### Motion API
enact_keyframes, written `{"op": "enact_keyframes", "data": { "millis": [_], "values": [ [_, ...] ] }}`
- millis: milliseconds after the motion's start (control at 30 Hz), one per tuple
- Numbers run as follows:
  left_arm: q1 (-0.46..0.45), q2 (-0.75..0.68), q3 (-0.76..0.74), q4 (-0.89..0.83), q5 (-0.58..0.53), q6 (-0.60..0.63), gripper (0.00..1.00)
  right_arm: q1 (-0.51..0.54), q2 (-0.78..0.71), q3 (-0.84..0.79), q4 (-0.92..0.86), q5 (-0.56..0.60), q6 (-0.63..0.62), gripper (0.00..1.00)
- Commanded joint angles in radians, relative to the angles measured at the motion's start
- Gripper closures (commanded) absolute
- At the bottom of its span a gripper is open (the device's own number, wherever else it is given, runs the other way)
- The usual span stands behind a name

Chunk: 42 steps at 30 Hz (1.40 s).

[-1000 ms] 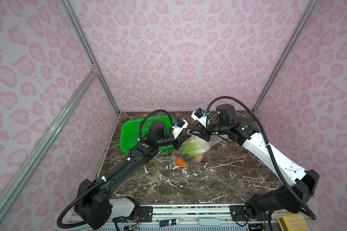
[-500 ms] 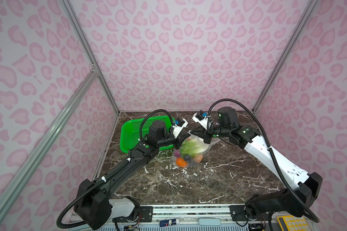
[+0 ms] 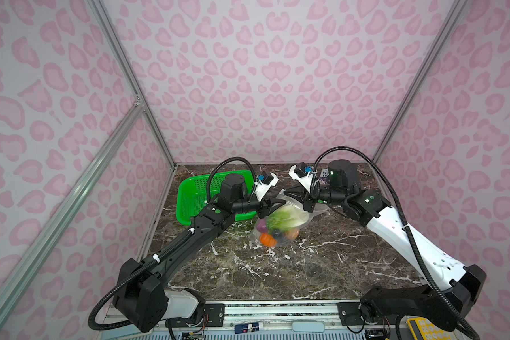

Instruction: Place the food in the zip-top bag and seal the zipper

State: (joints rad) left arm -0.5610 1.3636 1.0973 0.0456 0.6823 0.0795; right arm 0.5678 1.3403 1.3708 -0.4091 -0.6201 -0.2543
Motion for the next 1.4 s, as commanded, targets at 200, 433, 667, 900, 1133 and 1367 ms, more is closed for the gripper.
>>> {"op": "enact_keyframes", "data": {
  "millis": [200,433,667,900,1133,1367],
  "values": [
    [0.002,0.064,0.110,-0.033,0.149,0.045,0.67,-0.002,0.016,0.032,0.024,-0.056,0.005,1.00],
    [0.004,0.078,0.122,-0.018,0.132,0.046,0.96,-0.040,0.003,-0.011,0.003,-0.082,0.001,1.00],
    [0.013,0.005,0.052,0.042,0.082,0.062,0.96,-0.110,-0.051,-0.126,0.029,-0.073,-0.007,1.00],
    [0.016,-0.011,0.032,0.085,0.069,0.030,0.96,-0.123,-0.090,-0.184,0.084,-0.067,0.007,1.00],
    [0.013,0.008,0.064,0.059,0.177,0.004,0.96,-0.073,-0.073,-0.194,0.167,-0.039,0.026,1.00],
    [0.005,0.002,0.052,0.066,0.222,-0.013,0.96,-0.040,-0.015,-0.152,0.184,-0.023,0.009,1.00]
  ]
}}
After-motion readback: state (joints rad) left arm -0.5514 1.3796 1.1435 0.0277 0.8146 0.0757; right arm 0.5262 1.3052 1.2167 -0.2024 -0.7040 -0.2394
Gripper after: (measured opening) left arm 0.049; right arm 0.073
